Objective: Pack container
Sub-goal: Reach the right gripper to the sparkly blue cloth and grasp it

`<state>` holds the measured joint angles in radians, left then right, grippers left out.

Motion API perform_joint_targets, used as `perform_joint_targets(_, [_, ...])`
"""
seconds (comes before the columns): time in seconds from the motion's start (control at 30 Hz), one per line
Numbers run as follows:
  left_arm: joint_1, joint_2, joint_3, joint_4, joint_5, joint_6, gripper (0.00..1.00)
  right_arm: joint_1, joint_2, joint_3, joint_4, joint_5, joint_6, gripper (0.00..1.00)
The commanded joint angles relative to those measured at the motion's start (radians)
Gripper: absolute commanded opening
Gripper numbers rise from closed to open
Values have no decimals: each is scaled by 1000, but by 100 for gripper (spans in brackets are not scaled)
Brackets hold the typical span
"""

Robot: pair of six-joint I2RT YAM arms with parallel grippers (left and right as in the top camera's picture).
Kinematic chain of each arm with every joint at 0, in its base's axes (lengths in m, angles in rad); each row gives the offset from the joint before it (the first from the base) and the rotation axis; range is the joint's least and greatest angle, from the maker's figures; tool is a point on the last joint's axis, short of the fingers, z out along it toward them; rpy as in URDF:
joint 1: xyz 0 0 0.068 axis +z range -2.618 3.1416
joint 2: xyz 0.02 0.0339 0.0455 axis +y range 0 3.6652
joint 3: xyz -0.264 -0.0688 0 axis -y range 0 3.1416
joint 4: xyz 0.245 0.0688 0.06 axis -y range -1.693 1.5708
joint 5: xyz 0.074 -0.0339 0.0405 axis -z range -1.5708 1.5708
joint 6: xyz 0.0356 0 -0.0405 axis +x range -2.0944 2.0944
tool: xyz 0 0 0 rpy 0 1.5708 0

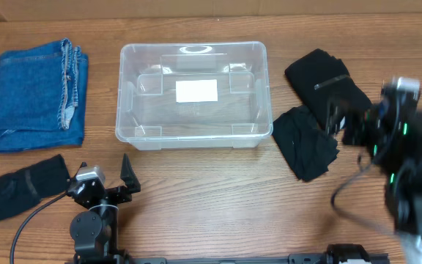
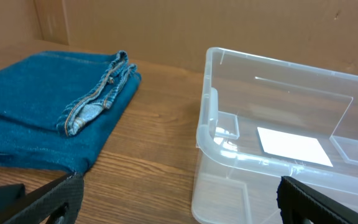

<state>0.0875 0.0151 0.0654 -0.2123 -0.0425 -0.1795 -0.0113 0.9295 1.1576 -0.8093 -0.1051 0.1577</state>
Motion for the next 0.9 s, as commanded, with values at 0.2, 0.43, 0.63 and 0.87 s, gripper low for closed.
perform_joint_targets(0.2, [10, -11, -2, 1, -13, 19, 100, -13, 371, 255, -133, 17, 14, 100])
perform_joint_targets(0.43, [10, -11, -2, 1, -13, 19, 100, -271, 568, 255, -219, -3, 144, 100])
perform_joint_targets(0.63, [10, -11, -2, 1, -13, 19, 100, -599, 705, 253, -274, -10, 309, 100])
perform_joint_targets(0.87, [10, -11, -2, 1, -13, 19, 100, -784, 770, 251, -211, -21, 279, 100])
